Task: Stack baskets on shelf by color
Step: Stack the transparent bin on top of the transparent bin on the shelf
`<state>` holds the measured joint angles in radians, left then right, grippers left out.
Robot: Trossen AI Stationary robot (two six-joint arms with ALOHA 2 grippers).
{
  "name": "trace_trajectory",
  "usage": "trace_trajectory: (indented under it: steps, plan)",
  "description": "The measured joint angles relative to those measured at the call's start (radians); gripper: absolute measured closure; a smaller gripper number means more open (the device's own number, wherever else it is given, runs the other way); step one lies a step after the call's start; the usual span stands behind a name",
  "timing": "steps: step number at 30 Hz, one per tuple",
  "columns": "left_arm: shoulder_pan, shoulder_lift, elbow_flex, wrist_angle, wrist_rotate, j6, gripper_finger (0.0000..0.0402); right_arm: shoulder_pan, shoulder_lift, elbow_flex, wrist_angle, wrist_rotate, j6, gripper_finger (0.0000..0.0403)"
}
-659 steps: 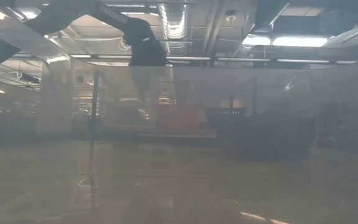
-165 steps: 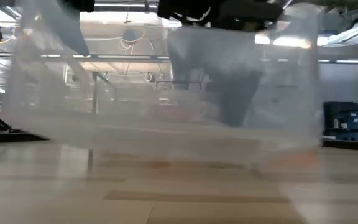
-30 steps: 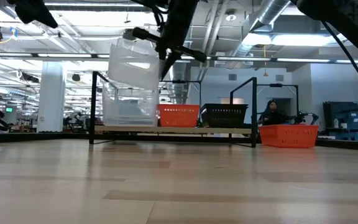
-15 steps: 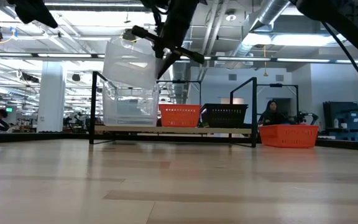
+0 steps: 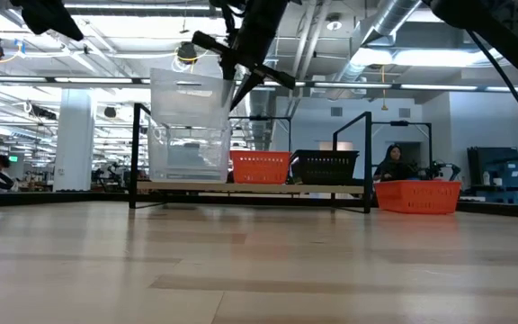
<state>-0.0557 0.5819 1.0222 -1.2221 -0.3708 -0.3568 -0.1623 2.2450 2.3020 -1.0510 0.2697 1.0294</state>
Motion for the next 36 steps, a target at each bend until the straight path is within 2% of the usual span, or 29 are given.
trace_trajectory:
  steps: [11,27,33,36]
  plan:
    - [0.000,0.000,0.000,0.000,-0.001,0.004,0.0401,-0.011,-0.056,0.001,0.029,-0.027,-0.068,0.0325]
    - [0.000,0.000,0.000,0.000,0.000,0.004,0.0402,0.000,-0.058,0.000,0.034,-0.010,-0.036,0.0335]
    - [0.000,0.000,0.000,-0.024,0.001,0.002,0.0402,0.049,-0.058,0.000,0.174,-0.061,-0.095,0.0358]
    - [0.000,0.000,0.000,-0.028,0.001,-0.004,0.0401,0.067,-0.058,0.000,0.186,-0.064,-0.126,0.0381]
